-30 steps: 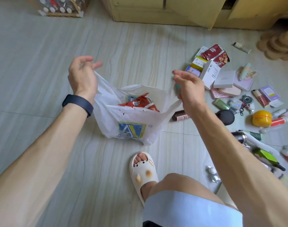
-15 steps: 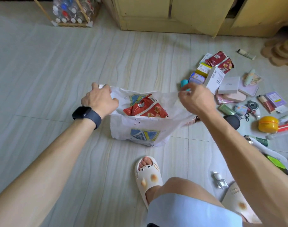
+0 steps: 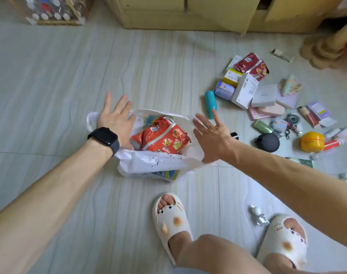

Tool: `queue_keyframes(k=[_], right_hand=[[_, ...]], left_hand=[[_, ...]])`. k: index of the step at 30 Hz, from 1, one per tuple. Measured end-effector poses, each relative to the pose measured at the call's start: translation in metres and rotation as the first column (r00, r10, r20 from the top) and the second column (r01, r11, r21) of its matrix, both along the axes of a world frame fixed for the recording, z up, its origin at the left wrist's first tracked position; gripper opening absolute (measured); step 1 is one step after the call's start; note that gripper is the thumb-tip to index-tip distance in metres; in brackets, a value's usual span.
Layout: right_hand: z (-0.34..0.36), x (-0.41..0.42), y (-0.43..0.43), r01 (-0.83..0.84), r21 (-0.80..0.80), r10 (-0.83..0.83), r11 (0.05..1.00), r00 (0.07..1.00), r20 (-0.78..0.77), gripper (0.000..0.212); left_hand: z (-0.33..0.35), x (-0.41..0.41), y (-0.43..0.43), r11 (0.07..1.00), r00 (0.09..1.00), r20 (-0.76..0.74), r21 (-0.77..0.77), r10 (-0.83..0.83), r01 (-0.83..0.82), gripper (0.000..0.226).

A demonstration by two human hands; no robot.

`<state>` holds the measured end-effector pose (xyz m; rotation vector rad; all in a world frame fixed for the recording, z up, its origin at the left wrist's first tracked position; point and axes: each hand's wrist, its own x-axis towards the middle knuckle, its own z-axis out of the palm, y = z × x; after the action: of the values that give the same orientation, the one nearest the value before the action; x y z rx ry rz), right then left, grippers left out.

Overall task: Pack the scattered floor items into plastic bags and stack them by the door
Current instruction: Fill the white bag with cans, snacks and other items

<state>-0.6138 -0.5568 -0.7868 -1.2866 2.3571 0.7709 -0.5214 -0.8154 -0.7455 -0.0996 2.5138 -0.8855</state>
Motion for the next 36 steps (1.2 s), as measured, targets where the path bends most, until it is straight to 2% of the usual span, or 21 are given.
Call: queue_keyframes(k=[1,3,6,9,14,18,21,25,30,33,36], right_hand=[[-0.010,-0.007,0.012,0.049,0.077,-0.048,0.996,0.999,-0.005,0.109],[-0.023,-0.014,0.030,0.101,0.083,-0.103,0.991,0.995,0.012,0.126],[-0.026,-0.008,0.035,0.069,0.012,-0.069,0.998,0.997,0.033,0.132],[-0.013,0.001,0.032,0.109,-0.056,-0.104,0.992,0.990,0.092,0.136],[0.030,0.010,0.047,0.116,-0.224,-0.093,0.968,0.989,0.111,0.122],[0.065,0.005,0.080,0.094,-0.259,-0.083,0.961,0.995,0.053,0.107],[0.083,-0.002,0.117,0.095,-0.277,-0.097,0.956,0.995,0.006,0.099],[0.086,-0.017,0.181,0.265,-0.329,-0.268,0.907,0.963,0.036,0.097],[0.058,-0.026,0.252,0.500,-0.437,-0.497,0.748,0.858,0.132,0.088],[0.022,-0.027,0.285,0.577,-0.410,-0.561,0.706,0.810,0.172,0.084],[-0.026,-0.031,0.308,0.655,-0.311,-0.612,0.689,0.755,0.235,0.084]], left_hand=[[-0.006,0.010,-0.010,0.999,0.998,0.029,0.006,0.051,-0.051,0.110],[-0.019,0.031,-0.021,0.992,0.992,0.058,0.047,0.115,-0.118,0.118],[-0.034,0.048,-0.013,0.985,0.992,0.043,0.118,0.122,-0.126,0.122],[-0.031,0.047,0.009,0.967,0.989,-0.019,0.211,0.147,-0.139,0.122],[0.008,0.025,0.054,0.921,0.985,-0.131,0.387,0.111,-0.052,0.102],[0.049,-0.006,0.098,0.893,0.957,-0.278,0.446,0.076,0.059,0.092],[0.071,-0.030,0.133,0.877,0.945,-0.324,0.465,0.042,0.120,0.091],[0.079,-0.071,0.185,0.859,0.946,-0.323,0.485,-0.002,0.167,0.092],[0.054,-0.116,0.240,0.861,0.967,-0.252,0.486,-0.024,0.148,0.089],[0.027,-0.140,0.261,0.855,0.976,-0.210,0.497,-0.049,0.150,0.088],[-0.005,-0.157,0.276,0.859,0.981,-0.142,0.477,-0.134,0.187,0.087]])
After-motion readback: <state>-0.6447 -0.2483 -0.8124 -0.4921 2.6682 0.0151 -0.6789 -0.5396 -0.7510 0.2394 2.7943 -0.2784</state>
